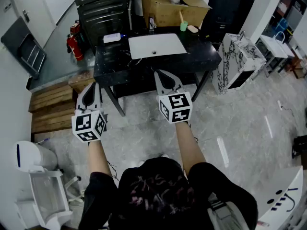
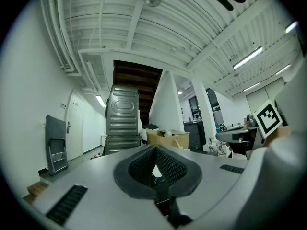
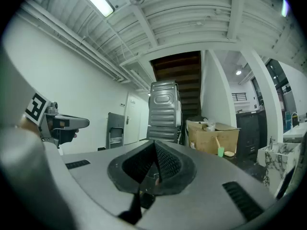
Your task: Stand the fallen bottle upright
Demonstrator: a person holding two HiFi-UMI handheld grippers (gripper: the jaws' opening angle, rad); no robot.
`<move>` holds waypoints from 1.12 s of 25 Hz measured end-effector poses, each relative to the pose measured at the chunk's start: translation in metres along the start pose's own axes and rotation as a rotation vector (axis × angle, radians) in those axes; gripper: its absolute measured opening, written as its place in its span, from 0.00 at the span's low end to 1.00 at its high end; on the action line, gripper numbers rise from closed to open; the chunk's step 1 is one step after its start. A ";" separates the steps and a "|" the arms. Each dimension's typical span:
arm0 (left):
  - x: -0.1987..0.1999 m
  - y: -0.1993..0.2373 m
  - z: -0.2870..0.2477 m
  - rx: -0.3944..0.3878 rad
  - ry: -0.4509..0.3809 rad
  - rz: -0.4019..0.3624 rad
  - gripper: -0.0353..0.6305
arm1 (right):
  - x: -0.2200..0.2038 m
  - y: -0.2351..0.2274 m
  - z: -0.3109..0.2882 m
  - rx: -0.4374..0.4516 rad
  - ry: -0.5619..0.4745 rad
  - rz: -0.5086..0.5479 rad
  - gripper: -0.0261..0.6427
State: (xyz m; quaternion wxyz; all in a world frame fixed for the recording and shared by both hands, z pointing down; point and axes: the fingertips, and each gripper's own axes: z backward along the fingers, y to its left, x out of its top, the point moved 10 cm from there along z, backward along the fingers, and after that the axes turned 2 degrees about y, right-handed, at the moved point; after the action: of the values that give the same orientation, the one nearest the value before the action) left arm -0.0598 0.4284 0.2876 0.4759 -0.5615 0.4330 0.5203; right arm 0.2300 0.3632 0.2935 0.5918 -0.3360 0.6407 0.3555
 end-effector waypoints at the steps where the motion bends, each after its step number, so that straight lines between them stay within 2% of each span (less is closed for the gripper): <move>1: 0.000 0.000 0.000 -0.002 -0.001 -0.001 0.08 | -0.001 0.001 0.001 -0.002 0.002 0.002 0.05; 8: -0.005 0.004 0.003 -0.009 0.004 0.000 0.08 | -0.008 0.006 0.002 -0.012 0.024 0.005 0.05; 16: -0.007 0.010 0.003 -0.012 0.007 -0.011 0.08 | -0.004 0.011 -0.003 0.033 0.002 0.001 0.06; 21: -0.012 0.022 0.005 -0.032 0.011 0.027 0.08 | -0.005 0.020 -0.012 0.029 0.019 0.024 0.06; 28: -0.021 0.042 0.006 -0.044 0.007 0.049 0.08 | -0.014 0.027 -0.027 0.022 0.036 -0.012 0.06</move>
State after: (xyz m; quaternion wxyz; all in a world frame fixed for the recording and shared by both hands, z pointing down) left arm -0.1041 0.4266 0.3054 0.4490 -0.5631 0.4367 0.5391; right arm 0.1934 0.3543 0.3101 0.5859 -0.3397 0.6532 0.3386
